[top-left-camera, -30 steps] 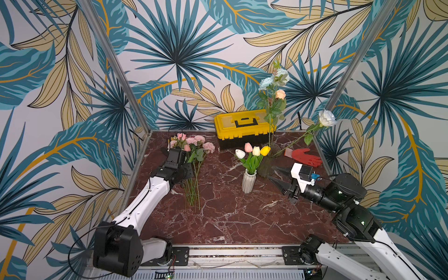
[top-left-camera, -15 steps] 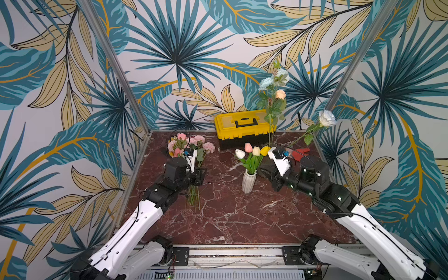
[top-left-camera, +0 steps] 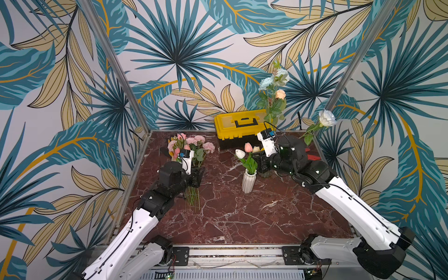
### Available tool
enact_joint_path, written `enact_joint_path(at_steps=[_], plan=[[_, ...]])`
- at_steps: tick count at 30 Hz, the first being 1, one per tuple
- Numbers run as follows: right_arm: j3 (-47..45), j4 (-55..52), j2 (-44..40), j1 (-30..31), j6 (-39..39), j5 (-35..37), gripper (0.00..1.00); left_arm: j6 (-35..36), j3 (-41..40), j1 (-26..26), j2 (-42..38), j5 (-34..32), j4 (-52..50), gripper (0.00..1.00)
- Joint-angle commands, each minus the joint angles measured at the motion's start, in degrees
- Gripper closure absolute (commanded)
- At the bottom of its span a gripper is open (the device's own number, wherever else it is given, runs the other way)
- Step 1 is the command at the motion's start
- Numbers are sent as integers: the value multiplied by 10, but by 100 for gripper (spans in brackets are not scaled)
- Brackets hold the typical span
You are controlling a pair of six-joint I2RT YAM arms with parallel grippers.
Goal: Pick out pink flowers from the vase
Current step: Pick up the flower from the vase.
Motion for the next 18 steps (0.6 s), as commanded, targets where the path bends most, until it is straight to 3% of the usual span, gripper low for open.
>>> enact_joint_path(at_steps=[1, 18], plan=[[19, -34, 22, 1, 34, 29, 100, -4, -18, 0, -10, -9, 12, 63], [69, -84, 88, 1, 22, 98, 100, -12, -23, -1, -35, -6, 12, 61]])
